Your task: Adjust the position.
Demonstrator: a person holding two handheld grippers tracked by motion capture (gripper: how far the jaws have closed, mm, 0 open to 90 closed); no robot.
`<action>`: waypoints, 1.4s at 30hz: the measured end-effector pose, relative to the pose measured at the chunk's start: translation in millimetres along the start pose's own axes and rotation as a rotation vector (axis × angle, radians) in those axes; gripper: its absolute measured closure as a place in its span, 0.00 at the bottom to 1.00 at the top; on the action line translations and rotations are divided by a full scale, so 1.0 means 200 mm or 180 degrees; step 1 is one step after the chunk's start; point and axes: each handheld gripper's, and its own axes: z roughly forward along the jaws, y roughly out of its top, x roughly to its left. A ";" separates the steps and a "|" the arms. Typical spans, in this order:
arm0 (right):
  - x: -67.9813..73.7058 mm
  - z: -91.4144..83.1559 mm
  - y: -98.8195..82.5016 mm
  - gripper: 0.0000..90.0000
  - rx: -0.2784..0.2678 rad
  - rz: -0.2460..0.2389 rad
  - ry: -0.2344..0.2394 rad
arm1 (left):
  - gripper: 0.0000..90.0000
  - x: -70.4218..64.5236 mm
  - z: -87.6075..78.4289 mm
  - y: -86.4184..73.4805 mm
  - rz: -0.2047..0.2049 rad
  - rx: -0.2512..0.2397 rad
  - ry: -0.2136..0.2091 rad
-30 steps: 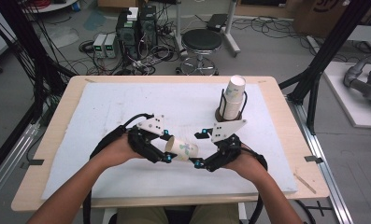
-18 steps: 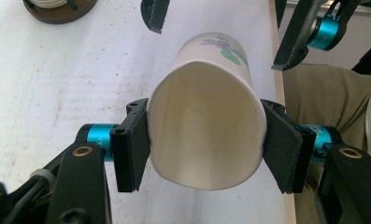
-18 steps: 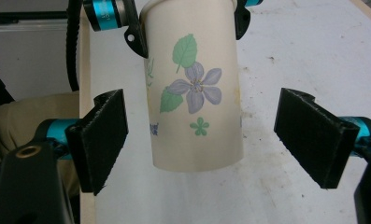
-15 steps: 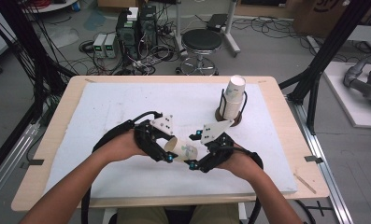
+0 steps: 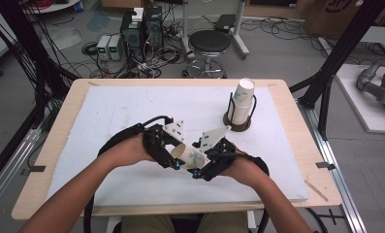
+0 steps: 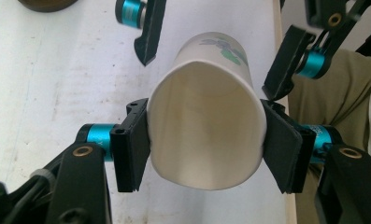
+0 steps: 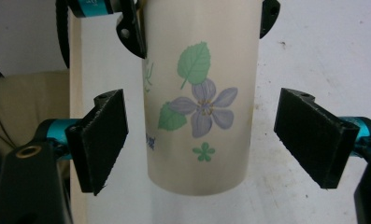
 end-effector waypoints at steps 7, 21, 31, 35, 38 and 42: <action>0.00 0.05 0.02 0.28 0.0173 -0.0031 0.0048 | 0.43 0.00 0.03 0.01 0.0004 0.0082 -0.0033; 0.01 0.07 0.02 0.44 0.0273 0.0000 0.0084 | 0.37 0.00 0.04 0.00 -0.0144 -0.0126 -0.0013; -0.03 0.04 -0.04 0.44 0.0092 0.0174 0.0107 | 0.19 0.01 -0.02 -0.11 -0.0602 -0.1180 0.0205; -0.04 0.02 -0.07 0.44 -0.0044 0.0253 0.0096 | 0.19 0.01 -0.04 -0.17 -0.0746 -0.1543 0.0274; -0.04 0.00 -0.10 0.44 -0.0178 0.0284 0.0079 | 0.19 0.01 -0.06 -0.22 -0.0816 -0.1711 0.0304; -0.05 -0.03 -0.14 0.44 -0.0364 0.0364 0.0050 | 0.19 0.00 -0.06 -0.29 -0.0919 -0.1895 0.0376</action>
